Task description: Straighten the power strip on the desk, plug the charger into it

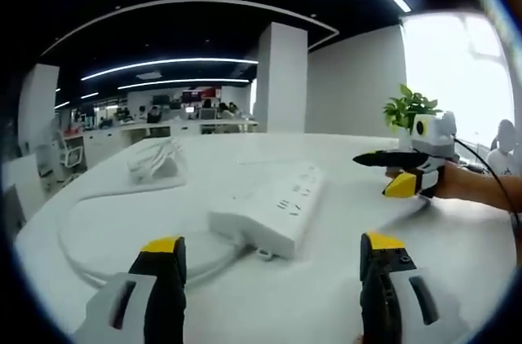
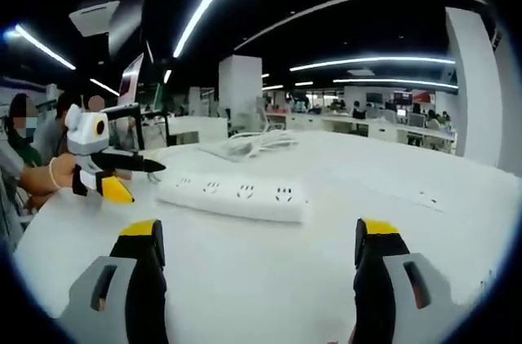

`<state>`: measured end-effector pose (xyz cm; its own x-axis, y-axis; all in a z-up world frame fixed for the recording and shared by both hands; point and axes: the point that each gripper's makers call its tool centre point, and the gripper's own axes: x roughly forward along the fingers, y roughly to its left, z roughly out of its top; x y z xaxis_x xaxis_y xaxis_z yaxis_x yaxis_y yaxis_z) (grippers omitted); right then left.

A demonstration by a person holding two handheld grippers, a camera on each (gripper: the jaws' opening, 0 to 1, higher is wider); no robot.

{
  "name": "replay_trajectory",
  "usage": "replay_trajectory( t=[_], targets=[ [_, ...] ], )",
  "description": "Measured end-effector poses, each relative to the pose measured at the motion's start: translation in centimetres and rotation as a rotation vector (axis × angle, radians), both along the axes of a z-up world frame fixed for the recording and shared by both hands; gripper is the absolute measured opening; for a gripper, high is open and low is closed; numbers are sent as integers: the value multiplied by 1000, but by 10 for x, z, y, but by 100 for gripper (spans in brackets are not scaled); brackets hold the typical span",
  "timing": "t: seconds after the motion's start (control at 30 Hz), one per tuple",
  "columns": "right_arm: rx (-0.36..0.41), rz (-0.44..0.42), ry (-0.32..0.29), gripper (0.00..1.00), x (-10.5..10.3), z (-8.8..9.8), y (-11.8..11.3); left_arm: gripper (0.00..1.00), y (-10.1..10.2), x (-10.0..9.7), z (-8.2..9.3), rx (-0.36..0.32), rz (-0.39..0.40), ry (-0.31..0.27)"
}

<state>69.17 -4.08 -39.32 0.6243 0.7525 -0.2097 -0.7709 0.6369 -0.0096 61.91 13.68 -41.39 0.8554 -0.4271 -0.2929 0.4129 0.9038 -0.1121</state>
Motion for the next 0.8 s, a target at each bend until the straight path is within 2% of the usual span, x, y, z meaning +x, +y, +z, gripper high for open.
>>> replay_trajectory(
  t=[0.27, 0.53, 0.8],
  targets=[
    [-20, 45, -10, 98, 2, 7, 18, 89, 2, 2, 0, -4, 9, -1],
    [-60, 77, -10, 97, 1, 3, 30, 88, 2, 6, 0, 4, 17, -4],
    [-81, 87, 25, 97, 13, -1, 33, 86, 2, 7, 0, 6, 20, -5]
  ],
)
